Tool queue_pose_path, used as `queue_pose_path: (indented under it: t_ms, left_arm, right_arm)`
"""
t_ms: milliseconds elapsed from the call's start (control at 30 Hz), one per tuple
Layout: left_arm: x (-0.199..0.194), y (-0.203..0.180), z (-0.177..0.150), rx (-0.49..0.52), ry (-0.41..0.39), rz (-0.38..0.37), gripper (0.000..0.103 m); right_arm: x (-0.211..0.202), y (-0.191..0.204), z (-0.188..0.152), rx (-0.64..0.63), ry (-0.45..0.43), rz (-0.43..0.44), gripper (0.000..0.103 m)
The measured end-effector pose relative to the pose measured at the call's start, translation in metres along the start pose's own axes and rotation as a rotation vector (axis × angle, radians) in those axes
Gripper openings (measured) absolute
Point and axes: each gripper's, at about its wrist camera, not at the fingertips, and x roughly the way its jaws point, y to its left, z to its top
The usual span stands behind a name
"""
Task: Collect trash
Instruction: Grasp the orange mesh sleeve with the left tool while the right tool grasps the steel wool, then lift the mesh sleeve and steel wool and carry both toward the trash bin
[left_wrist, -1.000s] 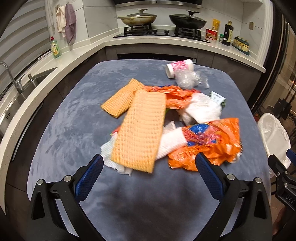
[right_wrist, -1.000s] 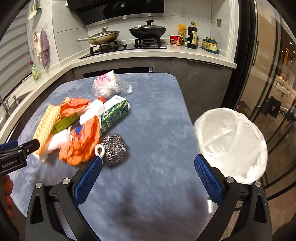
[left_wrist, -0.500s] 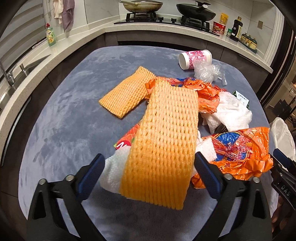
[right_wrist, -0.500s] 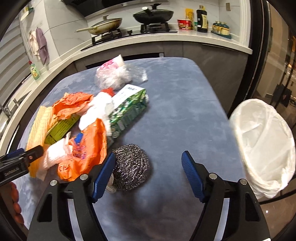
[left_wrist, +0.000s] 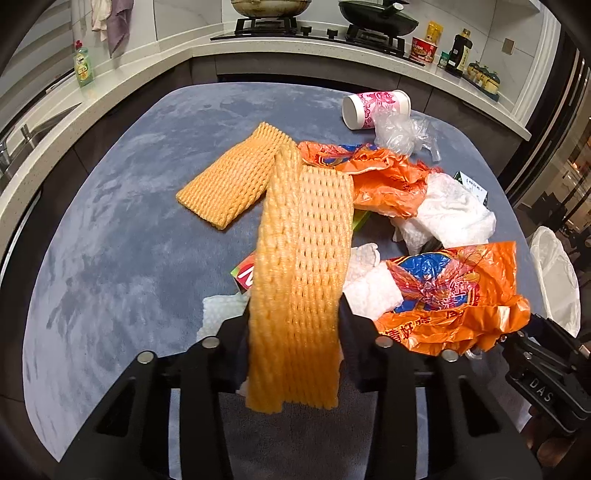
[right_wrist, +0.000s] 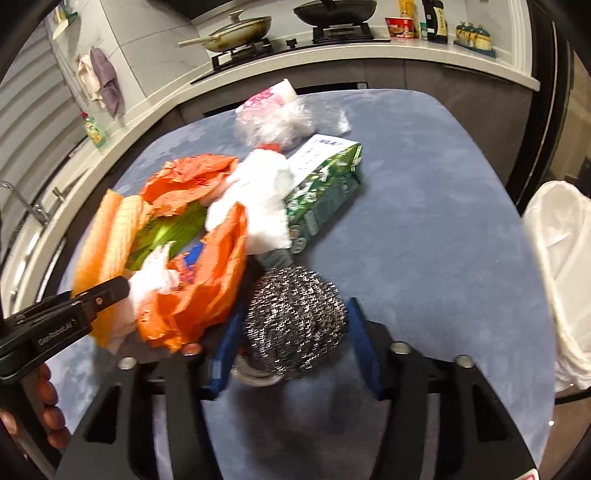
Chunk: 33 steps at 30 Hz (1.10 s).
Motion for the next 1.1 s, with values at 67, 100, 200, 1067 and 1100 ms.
queue_pose_path:
  t_ms: [67,100,200,1067,1100]
  left_arm:
    - [-0.004,0.000,0.000,-0.002,-0.005,-0.006,0.030]
    - [-0.006,0.000,0.001,-0.001,-0.009,-0.008,0.027]
    - [-0.016,-0.002,0.002,0.004,-0.031,-0.011,0.025]
    - [-0.084,-0.070,0.008,0.080,-0.119,-0.172,0.026]
    - [-0.083,-0.071,0.006,0.078,-0.111,-0.180,0.027]
  right_arm:
    - [-0.003,0.002,0.000,-0.008,-0.006,0.001,0.046]
    - [-0.006,0.003,-0.001,-0.013,-0.013,-0.007,0.046]
    - [-0.015,0.001,-0.002,-0.017,-0.037,-0.018,0.045]
    - [-0.131,-0.103,-0.004,0.169,-0.277,-0.159,0.045]
    - [-0.132,-0.105,-0.006,0.173,-0.277,-0.160,0.045]
